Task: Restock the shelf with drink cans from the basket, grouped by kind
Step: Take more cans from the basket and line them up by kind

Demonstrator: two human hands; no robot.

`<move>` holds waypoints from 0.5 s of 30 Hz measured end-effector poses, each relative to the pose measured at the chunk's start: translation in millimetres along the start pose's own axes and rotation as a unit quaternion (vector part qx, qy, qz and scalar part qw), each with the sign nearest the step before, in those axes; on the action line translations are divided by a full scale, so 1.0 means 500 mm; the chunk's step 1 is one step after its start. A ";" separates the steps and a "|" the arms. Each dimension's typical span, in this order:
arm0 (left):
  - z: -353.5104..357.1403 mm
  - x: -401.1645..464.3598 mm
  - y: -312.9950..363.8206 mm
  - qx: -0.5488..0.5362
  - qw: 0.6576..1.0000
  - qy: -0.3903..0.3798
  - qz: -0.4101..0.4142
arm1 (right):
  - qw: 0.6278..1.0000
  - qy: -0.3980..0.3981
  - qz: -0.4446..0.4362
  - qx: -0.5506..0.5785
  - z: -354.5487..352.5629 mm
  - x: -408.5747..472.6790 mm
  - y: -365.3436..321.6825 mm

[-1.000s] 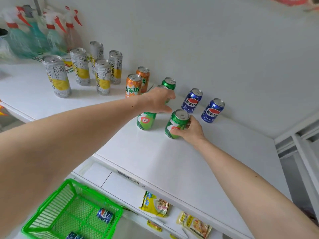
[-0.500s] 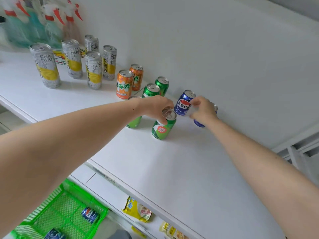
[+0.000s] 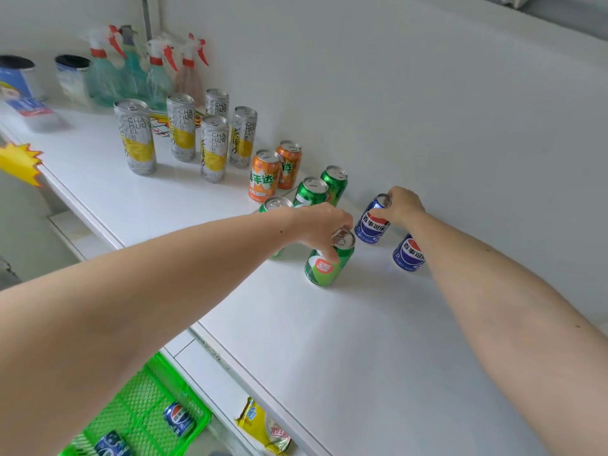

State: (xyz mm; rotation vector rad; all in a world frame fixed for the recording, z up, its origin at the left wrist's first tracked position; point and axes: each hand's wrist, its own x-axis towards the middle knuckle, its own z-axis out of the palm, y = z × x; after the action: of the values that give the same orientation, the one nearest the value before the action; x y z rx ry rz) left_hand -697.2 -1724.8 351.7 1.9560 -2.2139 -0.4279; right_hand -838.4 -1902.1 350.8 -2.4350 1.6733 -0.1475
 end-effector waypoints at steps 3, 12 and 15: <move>-0.002 0.003 0.003 0.006 1.000 -0.002 -0.001 | 1.000 0.012 0.005 0.017 0.002 0.003 0.001; -0.010 0.006 0.009 0.006 1.000 -0.003 -0.009 | 0.996 0.019 0.018 0.084 -0.010 -0.032 0.006; -0.016 0.013 0.009 0.002 1.000 0.002 -0.016 | 0.997 0.023 0.003 0.070 -0.019 -0.054 0.011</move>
State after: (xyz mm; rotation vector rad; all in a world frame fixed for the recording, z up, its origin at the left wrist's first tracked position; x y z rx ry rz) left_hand -699.8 -1731.6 360.2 1.9937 -2.1858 -0.4243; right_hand -854.8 -1879.5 359.4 -2.3401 1.6293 -0.3111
